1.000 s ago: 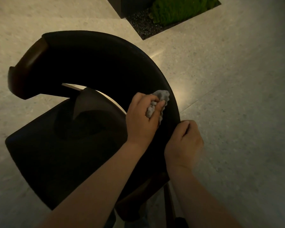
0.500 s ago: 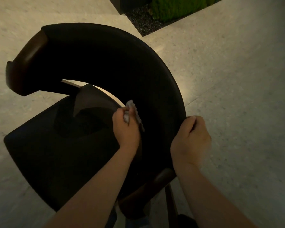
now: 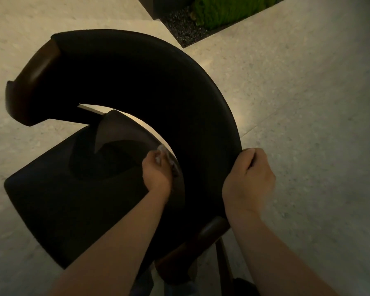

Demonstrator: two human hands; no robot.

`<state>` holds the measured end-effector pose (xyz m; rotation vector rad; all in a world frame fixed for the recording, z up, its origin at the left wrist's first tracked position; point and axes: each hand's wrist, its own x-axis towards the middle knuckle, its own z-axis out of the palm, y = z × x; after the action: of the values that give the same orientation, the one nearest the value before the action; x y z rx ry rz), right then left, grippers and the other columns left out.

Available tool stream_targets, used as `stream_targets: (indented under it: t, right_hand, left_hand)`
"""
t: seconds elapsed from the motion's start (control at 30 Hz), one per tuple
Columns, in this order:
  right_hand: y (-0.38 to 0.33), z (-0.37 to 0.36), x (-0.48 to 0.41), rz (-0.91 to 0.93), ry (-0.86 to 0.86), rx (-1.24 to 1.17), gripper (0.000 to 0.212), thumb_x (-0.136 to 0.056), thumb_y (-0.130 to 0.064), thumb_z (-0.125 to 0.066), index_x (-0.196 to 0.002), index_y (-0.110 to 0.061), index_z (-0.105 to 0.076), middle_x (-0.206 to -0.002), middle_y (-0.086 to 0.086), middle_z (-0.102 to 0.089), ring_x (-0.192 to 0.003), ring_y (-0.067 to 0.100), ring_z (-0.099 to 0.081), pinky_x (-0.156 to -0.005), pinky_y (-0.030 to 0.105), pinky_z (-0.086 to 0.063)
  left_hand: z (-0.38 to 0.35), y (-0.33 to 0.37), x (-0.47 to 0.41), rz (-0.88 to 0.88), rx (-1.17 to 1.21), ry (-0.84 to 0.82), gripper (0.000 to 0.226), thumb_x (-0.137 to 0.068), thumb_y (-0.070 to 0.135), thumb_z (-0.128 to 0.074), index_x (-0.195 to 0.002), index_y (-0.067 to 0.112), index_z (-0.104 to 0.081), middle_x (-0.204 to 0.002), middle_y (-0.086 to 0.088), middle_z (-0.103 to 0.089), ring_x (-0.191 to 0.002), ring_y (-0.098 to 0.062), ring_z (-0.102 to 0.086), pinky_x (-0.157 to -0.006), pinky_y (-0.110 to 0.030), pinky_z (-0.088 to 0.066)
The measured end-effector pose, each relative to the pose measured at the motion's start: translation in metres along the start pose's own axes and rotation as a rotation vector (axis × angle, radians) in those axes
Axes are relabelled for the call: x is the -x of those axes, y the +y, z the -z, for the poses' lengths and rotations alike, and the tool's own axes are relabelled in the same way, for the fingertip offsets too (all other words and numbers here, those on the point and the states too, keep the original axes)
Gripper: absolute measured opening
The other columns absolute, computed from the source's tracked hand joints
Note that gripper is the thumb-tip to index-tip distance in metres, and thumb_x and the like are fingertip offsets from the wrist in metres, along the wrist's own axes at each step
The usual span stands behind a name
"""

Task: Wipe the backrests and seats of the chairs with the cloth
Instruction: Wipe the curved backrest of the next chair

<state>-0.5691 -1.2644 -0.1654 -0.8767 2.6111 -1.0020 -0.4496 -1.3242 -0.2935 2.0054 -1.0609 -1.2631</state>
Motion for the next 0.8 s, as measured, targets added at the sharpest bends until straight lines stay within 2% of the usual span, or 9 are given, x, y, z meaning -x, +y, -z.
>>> stream_targets:
  t: [0.1, 0.17, 0.23, 0.3, 0.4, 0.5, 0.6, 0.7, 0.8]
  right_hand:
    - [0.0, -0.001, 0.001, -0.001, 0.012, 0.008, 0.033, -0.1, -0.026, -0.033, -0.072, -0.017, -0.049, -0.057, -0.003, -0.042, -0.049, 0.012, -0.04, -0.049, 0.025, -0.032]
    - [0.0, 0.0, 0.001, 0.006, 0.028, 0.02, 0.033, -0.1, -0.024, -0.034, -0.07, -0.017, -0.046, -0.055, -0.005, -0.041, -0.048, 0.009, -0.038, -0.048, 0.024, -0.028]
    - [-0.001, 0.0, 0.001, 0.012, 0.037, 0.033, 0.032, -0.1, -0.022, -0.035, -0.069, -0.019, -0.043, -0.056, -0.006, -0.04, -0.048, 0.007, -0.036, -0.047, 0.026, -0.022]
    - [-0.001, 0.0, 0.0, 0.005, 0.034, 0.033, 0.031, -0.099, -0.02, -0.036, -0.068, -0.02, -0.04, -0.056, -0.007, -0.04, -0.049, 0.006, -0.036, -0.047, 0.028, -0.021]
    - [-0.001, -0.001, 0.0, 0.01, 0.037, 0.03, 0.031, -0.098, -0.02, -0.036, -0.067, -0.019, -0.04, -0.056, -0.007, -0.039, -0.048, 0.008, -0.036, -0.048, 0.028, -0.021]
    - [-0.002, -0.002, 0.001, 0.027, 0.053, 0.041, 0.032, -0.096, -0.026, -0.031, -0.069, -0.015, -0.043, -0.056, -0.006, -0.039, -0.049, 0.009, -0.035, -0.049, 0.028, -0.021]
    - [-0.003, -0.001, 0.001, 0.029, 0.07, 0.065, 0.032, -0.093, -0.029, -0.029, -0.07, -0.015, -0.046, -0.056, -0.007, -0.041, -0.049, 0.007, -0.037, -0.047, 0.026, -0.021]
    - [-0.004, 0.0, 0.002, 0.033, 0.084, 0.077, 0.03, -0.093, -0.028, -0.031, -0.068, -0.019, -0.045, -0.054, -0.009, -0.039, -0.046, 0.004, -0.035, -0.046, 0.023, -0.018]
    - [-0.004, -0.001, 0.002, 0.031, 0.085, 0.068, 0.029, -0.093, -0.028, -0.031, -0.069, -0.019, -0.045, -0.053, -0.009, -0.038, -0.046, 0.004, -0.035, -0.046, 0.022, -0.018]
  left_hand:
    - [0.012, 0.043, 0.019, -0.28, 0.085, -0.016, 0.015, -0.099, 0.029, -0.049, -0.103, 0.017, -0.057, -0.107, 0.0, -0.054, -0.09, -0.005, -0.057, -0.075, -0.015, -0.045]
    - [0.015, 0.079, 0.035, -0.511, 0.106, 0.013, 0.009, -0.1, 0.028, -0.05, -0.094, 0.021, -0.053, -0.101, 0.001, -0.052, -0.081, 0.001, -0.052, -0.071, -0.006, -0.041]
    - [0.015, 0.115, 0.05, -0.692, 0.14, 0.017, 0.007, -0.097, 0.028, -0.054, -0.093, 0.023, -0.054, -0.099, 0.0, -0.051, -0.079, -0.002, -0.052, -0.07, -0.008, -0.042]
    - [0.012, 0.14, 0.06, -0.833, 0.156, 0.017, 0.011, -0.092, 0.026, -0.06, -0.091, 0.015, -0.061, -0.097, -0.004, -0.053, -0.081, -0.012, -0.054, -0.073, -0.018, -0.045]
    - [0.002, 0.159, 0.061, -0.958, 0.011, 0.015, 0.014, -0.087, 0.023, -0.068, -0.089, 0.01, -0.069, -0.092, -0.005, -0.054, -0.082, -0.014, -0.051, -0.07, -0.024, -0.044]
    - [-0.006, 0.154, 0.053, -0.958, -0.15, 0.022, 0.014, -0.087, 0.024, -0.07, -0.09, 0.011, -0.07, -0.094, -0.006, -0.054, -0.083, -0.016, -0.049, -0.068, -0.03, -0.046]
    - [-0.007, 0.147, 0.043, -0.795, -0.034, 0.121, 0.017, -0.088, 0.025, -0.066, -0.094, 0.008, -0.067, -0.099, -0.008, -0.055, -0.086, -0.02, -0.053, -0.07, -0.035, -0.051]
    - [-0.003, 0.146, 0.033, -0.627, 0.047, 0.202, 0.02, -0.092, 0.03, -0.062, -0.096, 0.01, -0.064, -0.103, -0.003, -0.053, -0.089, -0.017, -0.055, -0.076, -0.037, -0.053]
    - [0.005, 0.14, 0.035, -0.65, 0.127, 0.217, 0.019, -0.093, 0.029, -0.061, -0.094, 0.01, -0.063, -0.103, -0.002, -0.052, -0.088, -0.017, -0.057, -0.078, -0.036, -0.053]
